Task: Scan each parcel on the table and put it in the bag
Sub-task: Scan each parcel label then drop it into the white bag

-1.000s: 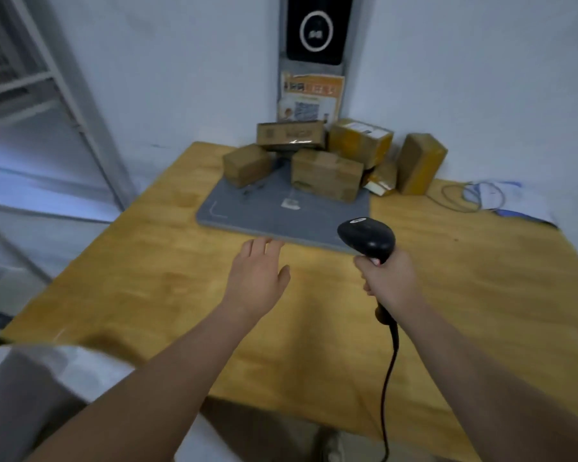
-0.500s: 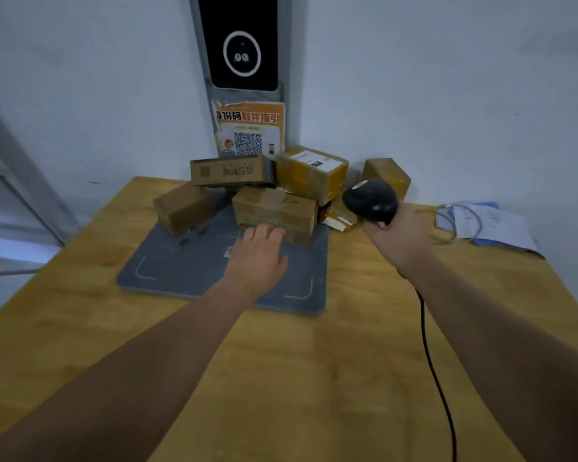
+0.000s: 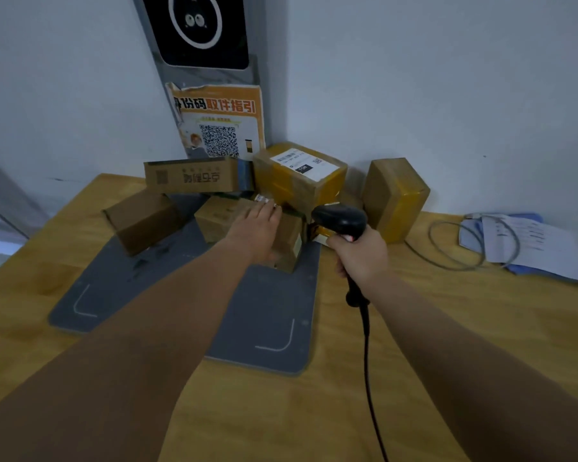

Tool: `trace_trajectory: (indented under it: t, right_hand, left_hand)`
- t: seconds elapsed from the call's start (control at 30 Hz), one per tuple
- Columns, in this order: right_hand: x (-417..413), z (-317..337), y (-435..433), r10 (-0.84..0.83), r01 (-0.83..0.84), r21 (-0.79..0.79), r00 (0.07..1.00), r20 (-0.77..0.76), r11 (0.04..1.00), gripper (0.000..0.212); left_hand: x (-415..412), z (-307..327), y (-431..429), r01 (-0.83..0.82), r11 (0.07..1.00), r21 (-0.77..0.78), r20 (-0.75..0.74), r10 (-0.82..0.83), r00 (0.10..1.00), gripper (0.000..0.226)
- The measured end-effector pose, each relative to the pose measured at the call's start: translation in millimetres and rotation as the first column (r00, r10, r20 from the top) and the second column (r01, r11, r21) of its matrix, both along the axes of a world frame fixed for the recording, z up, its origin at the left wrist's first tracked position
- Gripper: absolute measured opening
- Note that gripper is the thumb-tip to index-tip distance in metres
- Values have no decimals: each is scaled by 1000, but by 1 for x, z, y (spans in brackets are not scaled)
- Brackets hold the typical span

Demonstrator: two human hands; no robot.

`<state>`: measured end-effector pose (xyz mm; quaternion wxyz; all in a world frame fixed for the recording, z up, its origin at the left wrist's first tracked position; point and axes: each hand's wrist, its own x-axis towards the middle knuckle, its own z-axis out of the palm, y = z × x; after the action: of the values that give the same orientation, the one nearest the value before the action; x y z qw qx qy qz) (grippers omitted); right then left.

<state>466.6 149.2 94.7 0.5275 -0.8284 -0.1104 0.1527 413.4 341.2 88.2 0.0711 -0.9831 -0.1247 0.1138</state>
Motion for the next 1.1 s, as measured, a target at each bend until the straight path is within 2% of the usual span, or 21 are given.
trace_trajectory:
  t: [0.1,0.2,0.27,0.33,0.43,0.47,0.5,0.6,0.67,0.77,0.8,0.87,0.9,0.97,1.0,1.03,1.1]
  right_hand:
    - [8,-16,1,-35,40,57,995,-93,998,10]
    - [8,-29,-4,-31,44,86,989,-144,995,5]
    - [4,-33,-7,-35,52,103,987,-160,993,5]
    - [-3,-36,-10,-43,70,138,982,-186,988,13]
    - [-18,-39,-16,-44,106,235,967,-252,966,12]
    - [-24,-41,-17,-54,132,264,957,-284,955,6]
    - [-29,-43,-19,-71,163,285,949,-308,945,12]
    - [-44,-54,-25,-91,178,271,948,-304,946,33]
    - [-54,-59,-28,-75,157,243,947,-314,957,37]
    - [-62,-66,-29,-43,120,226,947,-318,967,45]
    - [-64,-65,-27,-34,108,220,949,-314,970,48]
    - [-67,-63,-22,-17,78,194,956,-294,978,49]
    - [-68,-64,-20,-10,62,174,959,-282,983,47]
    - [-70,-61,-15,29,13,153,962,-272,988,45]
    - [-72,-59,-12,50,-7,152,959,-278,988,44]
    - [-73,-60,-10,61,-19,148,957,-284,989,44]
    - [-77,-63,-9,53,-20,119,958,-281,993,40]
  left_hand:
    - [21,-8,4,19,999,40,-121,-14,993,112]
    - [23,-13,7,16,1000,-8,-107,-17,994,116]
    - [12,-14,5,37,999,19,-37,-36,999,115]
    - [-8,-17,-2,63,998,29,97,-65,993,107]
    - [-52,-35,-16,159,987,0,359,-149,922,100]
    - [-66,-46,-22,216,976,33,417,-210,884,101]
    - [-81,-58,-28,276,959,64,441,-275,854,102]
    - [-117,-82,-52,359,931,67,461,-348,816,99]
    - [-134,-92,-59,343,939,24,442,-318,839,97]
    - [-152,-95,-51,368,922,-119,346,-308,886,76]
    - [-154,-91,-47,350,913,-211,342,-266,901,71]
    - [-152,-77,-39,195,891,-409,367,-35,930,67]
    - [-148,-71,-34,93,875,-476,378,108,919,63]
    - [-137,-65,-19,-140,858,-494,410,372,833,58]
    - [-132,-60,-13,-272,791,-549,366,519,772,64]
    - [-129,-55,-9,-379,655,-654,261,666,699,73]
    - [-122,-51,-4,-391,264,-882,-7,821,571,79]
